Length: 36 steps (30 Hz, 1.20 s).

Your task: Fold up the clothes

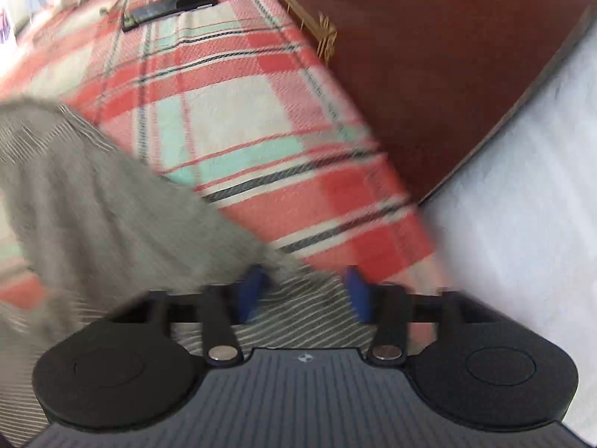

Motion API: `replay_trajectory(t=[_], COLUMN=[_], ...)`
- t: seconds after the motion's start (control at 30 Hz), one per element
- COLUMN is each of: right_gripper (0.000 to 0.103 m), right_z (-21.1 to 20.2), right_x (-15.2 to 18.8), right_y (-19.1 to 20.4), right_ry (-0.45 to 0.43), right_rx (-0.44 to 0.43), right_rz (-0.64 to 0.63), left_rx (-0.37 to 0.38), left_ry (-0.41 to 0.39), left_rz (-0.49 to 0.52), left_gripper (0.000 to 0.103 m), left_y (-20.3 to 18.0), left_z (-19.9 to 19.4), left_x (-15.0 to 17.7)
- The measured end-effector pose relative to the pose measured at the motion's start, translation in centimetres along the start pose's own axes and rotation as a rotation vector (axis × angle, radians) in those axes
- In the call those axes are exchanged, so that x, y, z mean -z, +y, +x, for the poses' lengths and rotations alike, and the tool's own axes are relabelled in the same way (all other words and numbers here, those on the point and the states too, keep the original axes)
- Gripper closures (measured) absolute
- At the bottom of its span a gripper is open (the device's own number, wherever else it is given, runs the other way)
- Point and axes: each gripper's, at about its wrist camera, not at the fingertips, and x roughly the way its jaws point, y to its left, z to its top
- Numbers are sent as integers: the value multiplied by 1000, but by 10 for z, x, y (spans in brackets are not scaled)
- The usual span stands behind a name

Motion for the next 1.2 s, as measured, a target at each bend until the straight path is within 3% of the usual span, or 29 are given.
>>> replay_trajectory(t=[0.03,0.07,0.13,0.27,0.37,0.57,0.63,0.67,0.73,0.87,0.93,1.0,1.2], right_gripper=[85,92,93,95,97,96,93,87,71,68,64,53,51], right_z=[-2,-5,-11,-19,-7,20,21,18,7,-26,-42,-52,-40], right_x=[0,0,0,-6,-10,-10,-11,-11,-11,-11,-11,-11,-19], right_y=[2,4,8,-1,-4,1,0,0,2,-5,-3,2,32], right_ry=[5,-6,-39,-186,-187,-181,-190,-207,-265,-325,-334,-324,-202], right_rx=[-4,7,38,188,269,330,340,357,409,421,415,382,349], right_rz=[-8,-18,-38,62,114,133,160,163,160,219,220,186,22], left_rx=[-4,-3,-4,-16,-32,-31,-30,-23,-13,-31,-81,-107,-111], left_ry=[8,10,9,4,2,-2,-10,-13,-15,-44,-70,-88,-123], left_rz=[-4,-7,-2,44,56,52,47,40,22,-10,-9,-3,-3], left_gripper=[103,103,103,103,103,103,89,80,72,44,39,38,36], left_y=[0,-1,-2,-9,-10,-8,-8,-8,-8,-10,-14,-19,-23], left_z=[2,2,3,1,0,1,2,1,-2,-14,-19,-22,-22], left_x=[1,2,5,9,11,12,15,16,18,25,29,35,41])
